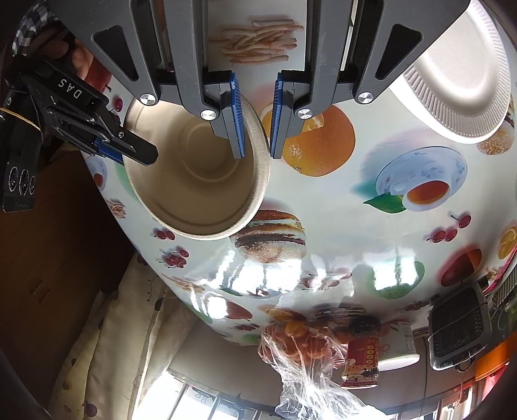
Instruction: Organize plates and bowls
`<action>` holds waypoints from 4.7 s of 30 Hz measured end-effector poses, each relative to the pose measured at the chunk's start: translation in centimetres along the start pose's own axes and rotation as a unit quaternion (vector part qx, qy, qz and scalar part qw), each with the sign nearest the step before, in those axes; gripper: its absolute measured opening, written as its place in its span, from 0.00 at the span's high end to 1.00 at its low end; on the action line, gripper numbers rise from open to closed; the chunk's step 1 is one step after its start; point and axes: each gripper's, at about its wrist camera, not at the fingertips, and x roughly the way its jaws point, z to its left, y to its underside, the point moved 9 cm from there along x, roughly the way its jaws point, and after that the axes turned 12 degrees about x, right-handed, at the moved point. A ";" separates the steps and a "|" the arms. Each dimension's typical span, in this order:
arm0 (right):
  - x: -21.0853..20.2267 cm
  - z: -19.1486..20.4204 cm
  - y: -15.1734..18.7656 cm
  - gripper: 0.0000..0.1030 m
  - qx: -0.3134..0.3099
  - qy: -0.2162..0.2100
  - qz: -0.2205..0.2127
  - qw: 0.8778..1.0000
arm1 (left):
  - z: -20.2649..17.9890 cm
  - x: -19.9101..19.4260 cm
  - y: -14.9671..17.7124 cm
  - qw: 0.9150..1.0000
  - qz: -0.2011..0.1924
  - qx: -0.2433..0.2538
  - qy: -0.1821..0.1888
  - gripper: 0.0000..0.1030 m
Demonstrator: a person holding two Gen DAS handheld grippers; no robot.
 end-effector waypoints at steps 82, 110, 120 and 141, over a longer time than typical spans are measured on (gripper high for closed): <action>2.3 20.5 8.0 0.73 -0.125 -0.119 0.065 0.983 | 14.2 -15.2 9.4 0.980 -0.065 -0.141 -0.128 0.84; 4.4 22.5 10.7 0.72 -0.132 -0.110 0.099 0.980 | 16.7 -15.3 13.1 0.975 -0.051 -0.183 -0.117 0.84; 4.7 22.4 10.6 0.72 -0.130 -0.104 0.097 0.981 | 17.0 -15.0 13.3 0.975 -0.051 -0.188 -0.107 0.84; 3.9 22.3 10.2 0.46 -0.123 -0.101 0.080 0.984 | 16.7 -15.2 13.1 0.976 -0.052 -0.177 -0.117 0.56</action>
